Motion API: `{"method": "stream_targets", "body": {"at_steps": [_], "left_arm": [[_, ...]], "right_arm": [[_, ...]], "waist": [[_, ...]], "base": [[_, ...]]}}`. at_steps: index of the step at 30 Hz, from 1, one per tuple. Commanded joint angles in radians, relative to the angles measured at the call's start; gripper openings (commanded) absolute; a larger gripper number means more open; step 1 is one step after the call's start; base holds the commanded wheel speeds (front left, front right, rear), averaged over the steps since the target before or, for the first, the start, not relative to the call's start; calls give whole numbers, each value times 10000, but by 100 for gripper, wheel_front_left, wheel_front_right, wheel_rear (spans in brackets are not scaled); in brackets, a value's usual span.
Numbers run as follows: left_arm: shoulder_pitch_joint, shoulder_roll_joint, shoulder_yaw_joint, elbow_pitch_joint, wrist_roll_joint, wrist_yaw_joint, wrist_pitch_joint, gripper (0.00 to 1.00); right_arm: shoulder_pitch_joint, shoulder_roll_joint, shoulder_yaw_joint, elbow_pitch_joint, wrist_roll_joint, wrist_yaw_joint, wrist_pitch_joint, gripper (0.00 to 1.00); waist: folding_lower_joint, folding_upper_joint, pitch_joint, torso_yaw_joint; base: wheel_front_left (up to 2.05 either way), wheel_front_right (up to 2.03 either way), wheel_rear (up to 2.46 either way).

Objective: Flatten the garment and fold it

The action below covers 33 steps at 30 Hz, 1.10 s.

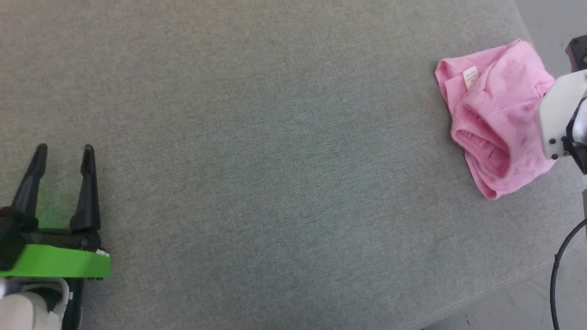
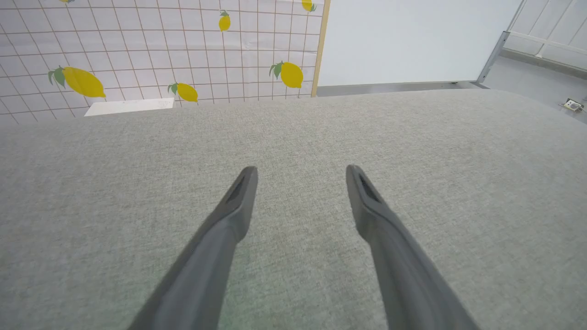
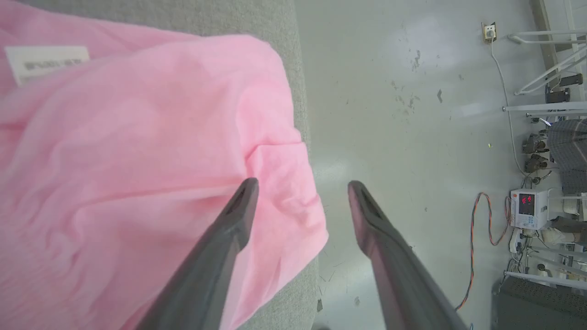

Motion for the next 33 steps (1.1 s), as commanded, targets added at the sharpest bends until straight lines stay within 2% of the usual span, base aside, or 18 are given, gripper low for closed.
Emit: {"method": "stream_targets", "body": {"at_steps": [1,7,13,17,19,22,23,25,33], "left_arm": [[-3,-93,-71,103,20,73,-112,100],[5,-487,-345,619,-5,186,-364,100],[125,-872,-384,1063,39,517,-589,100],[216,-1034,-371,1206,81,725,-666,100],[163,-1121,-377,1318,81,860,-663,100],[32,-1188,-358,1495,-54,938,-503,100],[-140,-1252,-314,1666,-180,1040,-390,100],[-235,-1311,-294,1760,-257,1102,-360,100],[-508,-1488,-465,2291,-241,1231,-448,100]], "right_arm": [[22,148,-171,-251,59,-17,-79,100],[-159,886,-459,-1478,1062,-17,-1600,100],[148,1689,79,-2572,1897,-17,-3320,100],[465,2330,143,-3053,2309,-17,-4684,100],[853,2654,50,-3387,2808,-17,-5777,100],[1338,2749,36,-3651,3066,-17,-6616,100],[1920,2763,80,-3797,3622,-17,-7478,100],[2300,2765,132,-3823,3816,-17,-7975,100],[3804,2768,223,-3475,3979,-17,-9199,100]], "waist": [[-1,77,-486,108],[-1,77,-1613,484],[-1,77,-2681,1017],[-1,77,-3218,1454],[-1,77,-3516,1897],[-1,77,-3702,2314],[-1,77,-3873,2728],[-1,77,-3960,2956],[-1,77,-4363,3715]], "base": [[0,0,0],[0,0,0],[0,0,0],[0,0,0],[0,0,0],[0,0,0],[0,0,0],[0,0,0],[0,0,0]]}}
